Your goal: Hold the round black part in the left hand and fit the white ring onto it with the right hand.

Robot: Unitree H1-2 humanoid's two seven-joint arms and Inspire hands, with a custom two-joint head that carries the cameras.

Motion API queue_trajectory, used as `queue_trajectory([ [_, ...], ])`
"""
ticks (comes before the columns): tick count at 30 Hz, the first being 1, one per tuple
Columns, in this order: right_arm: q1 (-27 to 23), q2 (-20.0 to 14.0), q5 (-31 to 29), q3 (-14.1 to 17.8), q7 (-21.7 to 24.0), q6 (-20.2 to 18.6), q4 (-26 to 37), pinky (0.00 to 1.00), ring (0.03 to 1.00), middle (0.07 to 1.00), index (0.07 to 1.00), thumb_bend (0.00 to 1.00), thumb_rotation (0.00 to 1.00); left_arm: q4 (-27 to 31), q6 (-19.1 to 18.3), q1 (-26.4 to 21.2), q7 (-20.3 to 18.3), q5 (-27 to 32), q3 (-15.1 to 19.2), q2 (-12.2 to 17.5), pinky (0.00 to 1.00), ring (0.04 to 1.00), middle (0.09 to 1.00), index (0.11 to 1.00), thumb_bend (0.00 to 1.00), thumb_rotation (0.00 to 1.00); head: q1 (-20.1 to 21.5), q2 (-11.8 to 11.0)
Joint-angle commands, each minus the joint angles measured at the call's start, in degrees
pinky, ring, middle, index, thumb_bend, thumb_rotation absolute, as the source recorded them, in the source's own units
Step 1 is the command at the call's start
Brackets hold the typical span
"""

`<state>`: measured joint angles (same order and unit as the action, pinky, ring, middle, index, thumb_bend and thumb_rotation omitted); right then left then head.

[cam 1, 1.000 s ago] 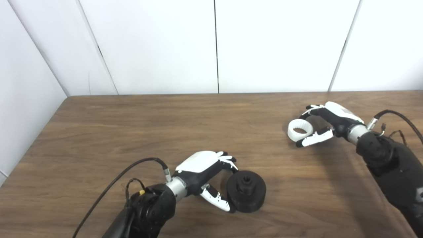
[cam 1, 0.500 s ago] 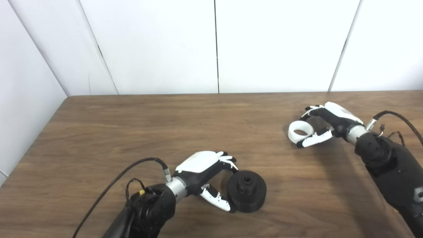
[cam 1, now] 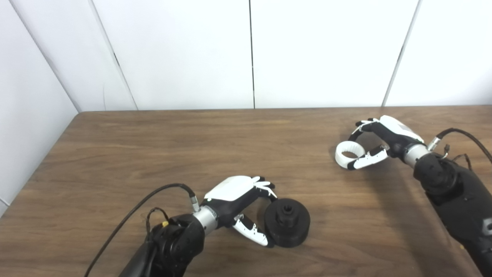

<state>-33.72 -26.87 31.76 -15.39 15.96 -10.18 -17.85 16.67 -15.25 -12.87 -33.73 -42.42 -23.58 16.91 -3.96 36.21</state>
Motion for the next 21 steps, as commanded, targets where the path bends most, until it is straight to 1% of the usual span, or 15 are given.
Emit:
queue_trajectory([
  [1,-2.1,-0.6,-0.2,0.9,-1.8,2.2,1.1,1.00,1.000,0.905,0.624,0.83,0.24,1.5,0.0,-1.6,0.2,-0.3,0.0,0.1,1.00,1.000,0.940,0.717,0.88,0.32,-0.1,0.1],
  [12,-1.9,-0.6,-1.1,1.2,-2.6,3.1,0.5,1.00,0.993,0.896,0.599,0.82,0.22,1.6,-0.4,-1.8,-0.2,-0.3,0.1,0.2,1.00,1.000,0.943,0.720,0.88,0.30,-0.2,0.1],
  [16,-2.0,-0.6,-1.1,1.1,-3.0,3.4,0.3,0.99,0.990,0.893,0.590,0.82,0.22,1.5,0.0,-1.8,0.2,-0.1,0.3,0.2,1.00,1.000,0.942,0.718,0.88,0.30,-0.2,0.1],
  [17,-2.0,-0.6,-1.1,1.2,-3.0,3.3,0.4,0.99,0.991,0.893,0.542,0.67,0.19,1.5,-0.1,-1.8,0.2,0.0,0.3,0.2,1.00,1.000,0.942,0.717,0.88,0.30,-0.2,0.0],
  [18,-1.9,-0.6,-1.1,1.2,-3.0,3.3,0.4,0.99,0.992,0.894,0.513,0.59,0.17,1.5,-0.1,-1.8,0.2,0.0,0.3,0.1,1.00,1.000,0.942,0.717,0.88,0.30,-0.2,0.0],
  [19,-1.9,-0.5,-1.2,1.3,-3.1,3.3,0.6,1.00,0.992,0.894,0.502,0.56,0.16,1.4,0.0,-1.8,0.3,0.0,0.3,0.1,1.00,1.000,0.941,0.717,0.88,0.30,-0.2,0.1],
  [21,-1.8,-0.5,-1.3,1.4,-3.2,3.2,0.8,1.00,0.992,0.894,0.494,0.53,0.15,1.3,0.2,-1.9,0.4,0.0,0.3,0.1,1.00,1.000,0.941,0.718,0.88,0.30,-0.2,0.1],
])
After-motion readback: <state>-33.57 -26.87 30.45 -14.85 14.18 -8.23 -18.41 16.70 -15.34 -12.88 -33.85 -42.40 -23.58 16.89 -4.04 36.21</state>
